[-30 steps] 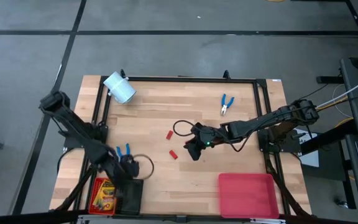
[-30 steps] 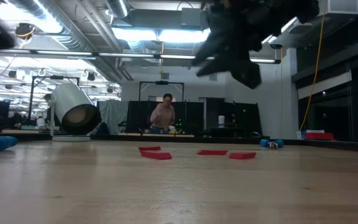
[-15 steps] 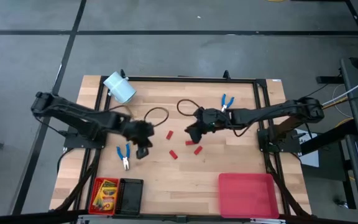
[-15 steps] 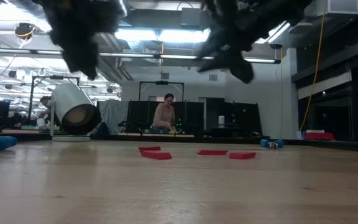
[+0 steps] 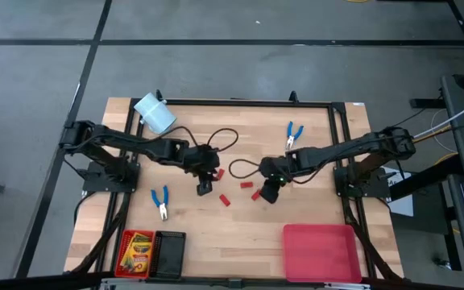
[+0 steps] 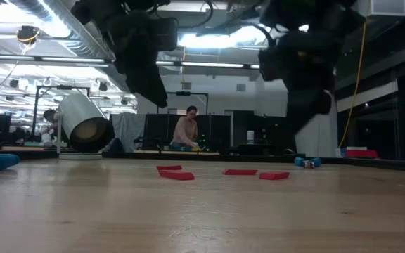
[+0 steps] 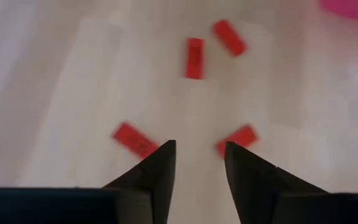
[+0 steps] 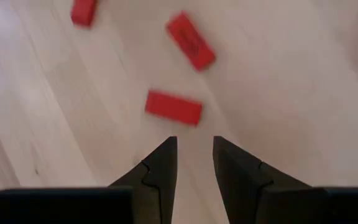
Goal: Pick & Place School Supplies
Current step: Put the red eraser into the black basket
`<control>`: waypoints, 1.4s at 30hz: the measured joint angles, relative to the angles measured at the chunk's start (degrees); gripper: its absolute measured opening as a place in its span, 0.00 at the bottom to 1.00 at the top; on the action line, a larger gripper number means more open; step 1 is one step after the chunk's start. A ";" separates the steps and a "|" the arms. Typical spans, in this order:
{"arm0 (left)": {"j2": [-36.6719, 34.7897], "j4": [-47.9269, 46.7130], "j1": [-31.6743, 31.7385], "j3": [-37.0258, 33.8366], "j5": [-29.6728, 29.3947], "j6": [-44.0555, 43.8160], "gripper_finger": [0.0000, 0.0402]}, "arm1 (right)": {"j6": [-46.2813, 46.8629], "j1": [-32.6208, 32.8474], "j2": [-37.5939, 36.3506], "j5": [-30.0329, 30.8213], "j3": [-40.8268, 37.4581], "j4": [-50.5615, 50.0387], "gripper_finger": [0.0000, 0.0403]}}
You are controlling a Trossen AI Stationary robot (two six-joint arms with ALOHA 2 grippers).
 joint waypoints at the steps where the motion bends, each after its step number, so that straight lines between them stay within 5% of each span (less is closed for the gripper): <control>1: 0.00 -0.35 -0.06 0.02 -2.53 -0.50 0.34 | 0.45 0.29 0.01 -0.42 -0.71 0.19 0.27; 6: 0.47 -5.67 1.75 -0.53 -13.34 -9.91 0.34 | 5.22 3.84 -3.01 2.84 -3.67 1.05 0.27; 16: 9.98 8.54 4.11 -2.47 5.27 -25.56 0.35 | 18.15 9.40 -15.26 15.78 -5.63 1.85 0.27; 24: 13.97 11.69 5.85 -2.56 6.81 -29.77 0.35 | 21.33 11.18 -21.47 22.95 -5.63 -0.58 0.27; 42: 15.05 11.08 8.70 -2.54 7.29 -30.80 0.35 | 22.21 14.13 -22.24 25.25 -5.63 -2.04 0.27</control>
